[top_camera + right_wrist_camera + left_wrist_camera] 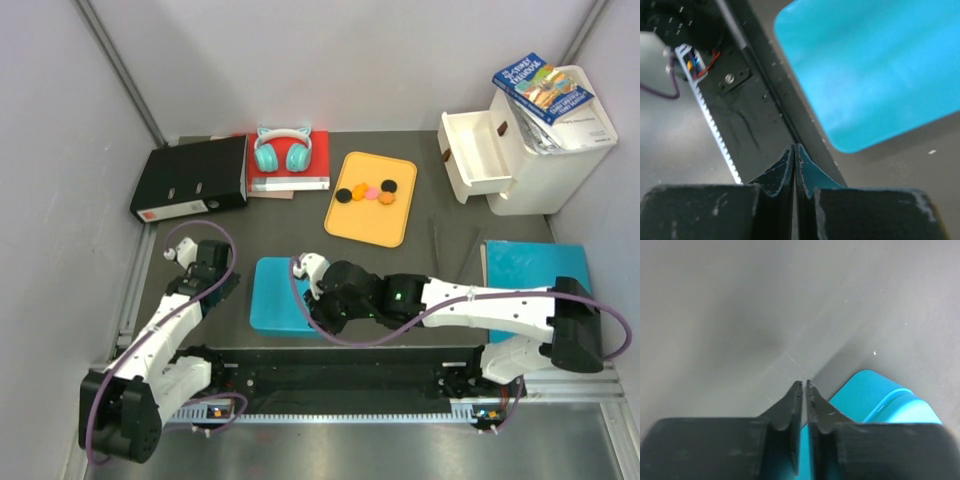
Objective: Pack the cookies
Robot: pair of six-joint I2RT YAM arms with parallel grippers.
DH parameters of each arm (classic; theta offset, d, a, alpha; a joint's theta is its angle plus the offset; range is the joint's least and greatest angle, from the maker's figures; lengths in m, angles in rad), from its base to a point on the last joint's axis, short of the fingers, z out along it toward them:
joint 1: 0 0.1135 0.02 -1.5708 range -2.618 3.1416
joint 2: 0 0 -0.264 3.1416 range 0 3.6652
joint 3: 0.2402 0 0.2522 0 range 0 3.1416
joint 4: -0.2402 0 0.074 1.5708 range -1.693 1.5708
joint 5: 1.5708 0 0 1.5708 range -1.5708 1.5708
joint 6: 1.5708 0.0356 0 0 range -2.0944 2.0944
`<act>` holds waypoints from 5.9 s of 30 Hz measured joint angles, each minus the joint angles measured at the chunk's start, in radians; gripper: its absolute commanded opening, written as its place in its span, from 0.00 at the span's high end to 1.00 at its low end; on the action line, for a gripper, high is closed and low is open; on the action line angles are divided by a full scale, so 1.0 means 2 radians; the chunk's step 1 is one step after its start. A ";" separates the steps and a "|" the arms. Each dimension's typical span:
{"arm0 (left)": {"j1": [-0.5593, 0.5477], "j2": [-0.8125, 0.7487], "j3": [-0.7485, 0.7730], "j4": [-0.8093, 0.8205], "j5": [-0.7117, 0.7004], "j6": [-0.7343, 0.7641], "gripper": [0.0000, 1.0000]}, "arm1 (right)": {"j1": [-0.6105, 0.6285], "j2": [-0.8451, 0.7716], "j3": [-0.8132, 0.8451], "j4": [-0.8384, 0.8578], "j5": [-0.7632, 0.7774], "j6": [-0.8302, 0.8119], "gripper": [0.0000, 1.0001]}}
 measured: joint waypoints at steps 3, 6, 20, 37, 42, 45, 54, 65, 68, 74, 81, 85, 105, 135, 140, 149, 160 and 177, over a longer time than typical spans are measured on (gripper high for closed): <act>0.001 0.002 0.005 0.000 0.001 0.001 0.70 | 0.023 0.017 -0.001 0.010 -0.017 -0.019 1.00; 0.002 0.004 0.012 0.000 0.001 0.001 0.65 | 0.035 0.049 -0.001 0.013 -0.019 -0.033 1.00; 0.002 0.002 0.014 -0.001 0.001 0.000 0.58 | 0.071 0.133 0.071 -0.014 0.046 -0.074 1.00; 0.002 -0.003 0.002 0.000 0.004 -0.001 0.57 | 0.107 0.196 0.114 -0.019 0.065 -0.105 1.00; 0.002 -0.004 -0.005 0.000 0.004 -0.002 0.57 | 0.107 0.207 0.114 -0.015 0.086 -0.108 1.00; 0.002 -0.004 -0.005 0.000 0.004 -0.002 0.57 | 0.107 0.216 0.114 -0.013 0.097 -0.109 1.00; 0.002 -0.004 -0.006 0.000 0.004 -0.002 0.57 | 0.107 0.234 0.114 -0.008 0.126 -0.111 1.00; 0.002 -0.004 -0.009 0.000 0.004 -0.002 0.57 | 0.107 0.236 0.121 0.001 0.155 -0.111 1.00; 0.002 -0.004 -0.010 0.000 0.004 -0.002 0.57 | 0.106 0.237 0.123 0.000 0.162 -0.110 1.00; 0.002 -0.004 -0.013 0.001 0.004 -0.002 0.57 | 0.106 0.239 0.133 0.002 0.176 -0.106 1.00; 0.002 -0.004 -0.013 0.001 0.007 -0.002 0.56 | 0.105 0.243 0.140 0.007 0.184 -0.101 1.00; 0.002 -0.004 -0.013 0.002 0.007 -0.002 0.57 | 0.105 0.243 0.138 0.017 0.184 -0.102 1.00; 0.004 0.010 0.081 -0.015 -0.002 0.028 0.02 | -0.117 0.078 0.045 0.079 0.052 0.006 1.00; 0.004 0.042 -0.011 0.128 0.367 0.074 0.96 | -0.179 0.156 -0.026 0.232 -0.143 0.130 1.00; 0.004 0.042 -0.019 0.127 0.367 0.074 1.00 | -0.188 0.171 -0.035 0.242 -0.146 0.140 1.00; 0.005 0.034 -0.040 0.161 0.375 0.054 0.85 | -0.189 0.177 -0.035 0.244 -0.148 0.142 1.00; 0.004 0.020 0.019 0.104 0.336 0.078 0.46 | -0.189 0.168 -0.017 0.208 -0.143 0.128 0.95; 0.005 0.014 0.089 0.008 0.173 0.112 0.02 | -0.218 -0.017 -0.082 0.138 -0.019 0.084 0.40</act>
